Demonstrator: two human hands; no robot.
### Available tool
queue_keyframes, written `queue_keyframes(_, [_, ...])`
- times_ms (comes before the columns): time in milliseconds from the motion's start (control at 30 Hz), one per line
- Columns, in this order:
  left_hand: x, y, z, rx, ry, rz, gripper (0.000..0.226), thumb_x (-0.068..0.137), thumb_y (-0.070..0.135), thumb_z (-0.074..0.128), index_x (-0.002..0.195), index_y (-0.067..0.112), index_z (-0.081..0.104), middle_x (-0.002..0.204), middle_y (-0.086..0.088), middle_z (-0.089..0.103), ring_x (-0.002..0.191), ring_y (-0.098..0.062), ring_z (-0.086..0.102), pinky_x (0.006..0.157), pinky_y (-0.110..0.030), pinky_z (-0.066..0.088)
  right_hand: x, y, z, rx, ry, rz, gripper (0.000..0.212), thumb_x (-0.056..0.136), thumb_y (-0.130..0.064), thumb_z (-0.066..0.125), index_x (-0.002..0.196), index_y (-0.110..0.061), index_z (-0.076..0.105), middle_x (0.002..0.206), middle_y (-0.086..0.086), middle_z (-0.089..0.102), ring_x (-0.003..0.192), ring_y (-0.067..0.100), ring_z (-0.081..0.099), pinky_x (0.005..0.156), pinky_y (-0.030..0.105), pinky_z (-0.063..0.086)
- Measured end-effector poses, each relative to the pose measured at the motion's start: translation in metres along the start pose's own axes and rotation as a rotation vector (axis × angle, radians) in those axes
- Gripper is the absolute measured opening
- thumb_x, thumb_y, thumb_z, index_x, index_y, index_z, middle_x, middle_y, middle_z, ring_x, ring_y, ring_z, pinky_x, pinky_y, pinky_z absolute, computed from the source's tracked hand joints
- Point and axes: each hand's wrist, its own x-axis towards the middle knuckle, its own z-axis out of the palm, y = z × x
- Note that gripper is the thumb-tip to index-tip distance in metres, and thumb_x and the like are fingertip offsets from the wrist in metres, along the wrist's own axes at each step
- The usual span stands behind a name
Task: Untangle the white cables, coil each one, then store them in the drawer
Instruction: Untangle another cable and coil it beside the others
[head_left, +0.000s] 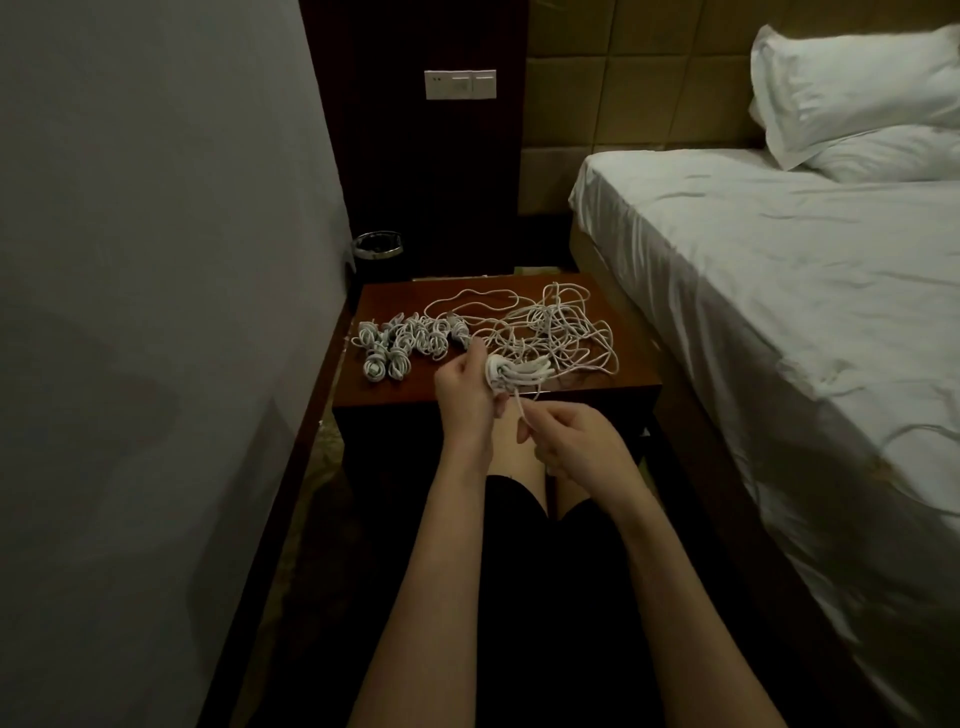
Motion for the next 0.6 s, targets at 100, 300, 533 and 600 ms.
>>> queue_keyframes(100, [0.004,0.002,-0.007,0.110,0.121,0.111,0.052,0.102,0.022,0.045,0.051,0.011,0.041,0.037,0.007,0.039,0.033,-0.007,0.034,0.037,-0.019,0.028,-0.002,-0.019,0.012,-0.265,0.040,-0.142,0.040,0.102,-0.024,0.044,0.070,-0.005,0.058,0.051,-0.001,0.038,0.039,0.003,0.038,0.042,0.011,0.030])
queue_keyframes(300, [0.012,-0.011,-0.018,0.328,0.214,0.231,0.055,0.102,0.029,0.045,0.050,0.011,0.044,0.046,-0.001,0.043,0.043,-0.013,0.037,0.046,-0.028,0.030,0.002,-0.021,0.020,-0.289,0.065,-0.247,0.041,0.100,-0.025,0.049,0.059,-0.022,0.050,0.051,-0.009,0.044,0.046,0.001,0.043,0.051,0.015,0.033])
queue_keyframes(533, [0.003,-0.003,-0.013,0.369,-0.004,0.402,0.031,0.098,0.037,0.053,0.072,0.023,0.064,0.050,0.011,0.053,0.046,-0.005,0.046,0.047,-0.023,0.038,0.009,-0.011,0.017,-0.102,0.249,-0.233,0.041,0.099,-0.032,0.051,0.061,-0.019,0.062,0.048,-0.003,0.055,0.044,0.003,0.047,0.050,0.018,0.037])
queue_keyframes(600, [0.001,0.000,-0.013,0.349,-0.112,0.366,0.033,0.096,0.040,0.053,0.069,0.028,0.066,0.046,0.009,0.052,0.043,-0.007,0.044,0.046,-0.022,0.036,0.009,-0.010,0.013,-0.087,0.264,-0.235,0.042,0.098,-0.031,0.051,0.061,-0.018,0.064,0.049,-0.002,0.057,0.046,0.004,0.049,0.053,0.021,0.040])
